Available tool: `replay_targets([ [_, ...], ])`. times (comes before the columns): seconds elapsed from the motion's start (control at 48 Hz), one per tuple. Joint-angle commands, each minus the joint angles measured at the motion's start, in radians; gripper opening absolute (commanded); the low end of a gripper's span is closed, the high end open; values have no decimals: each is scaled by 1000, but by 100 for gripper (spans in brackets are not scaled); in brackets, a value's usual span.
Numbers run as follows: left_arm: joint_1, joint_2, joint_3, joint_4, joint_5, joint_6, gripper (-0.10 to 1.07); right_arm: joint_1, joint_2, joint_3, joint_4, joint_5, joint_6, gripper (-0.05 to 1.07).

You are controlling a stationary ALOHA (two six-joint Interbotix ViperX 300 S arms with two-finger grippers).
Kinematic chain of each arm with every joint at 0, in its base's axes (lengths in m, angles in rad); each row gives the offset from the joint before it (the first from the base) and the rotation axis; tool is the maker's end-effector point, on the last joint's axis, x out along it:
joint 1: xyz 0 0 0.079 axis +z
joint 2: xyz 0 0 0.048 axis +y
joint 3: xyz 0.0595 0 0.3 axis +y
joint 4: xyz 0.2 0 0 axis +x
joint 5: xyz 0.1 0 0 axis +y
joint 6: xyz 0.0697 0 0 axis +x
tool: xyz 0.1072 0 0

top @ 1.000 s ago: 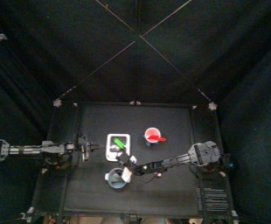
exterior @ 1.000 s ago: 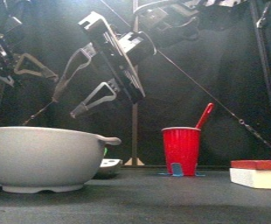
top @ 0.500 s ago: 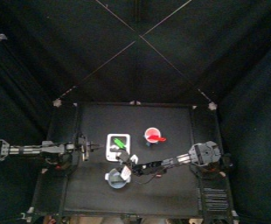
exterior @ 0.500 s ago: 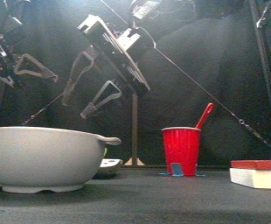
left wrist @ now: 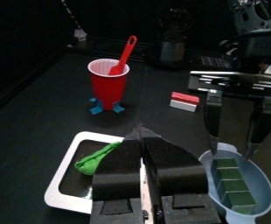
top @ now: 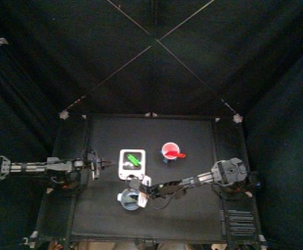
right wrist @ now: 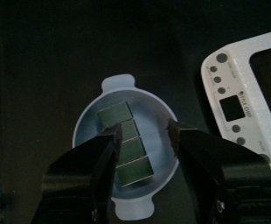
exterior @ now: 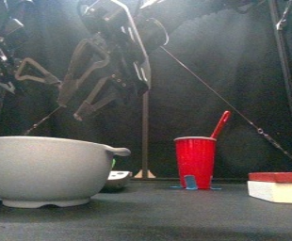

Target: Grab sushi roll

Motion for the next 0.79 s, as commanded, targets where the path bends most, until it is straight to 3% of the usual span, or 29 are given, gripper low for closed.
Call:
replay_targets([
  [0.0,2,3,-12,-2,-11,2,32,6,-18,-8,11,-9,-52,82],
  [0.312,2,3,-12,-2,-9,2,32,37,15,-15,-14,-14,-150,82],
  [0.771,3,5,-12,-2,-9,2,32,37,54,-21,8,-14,-156,82],
])
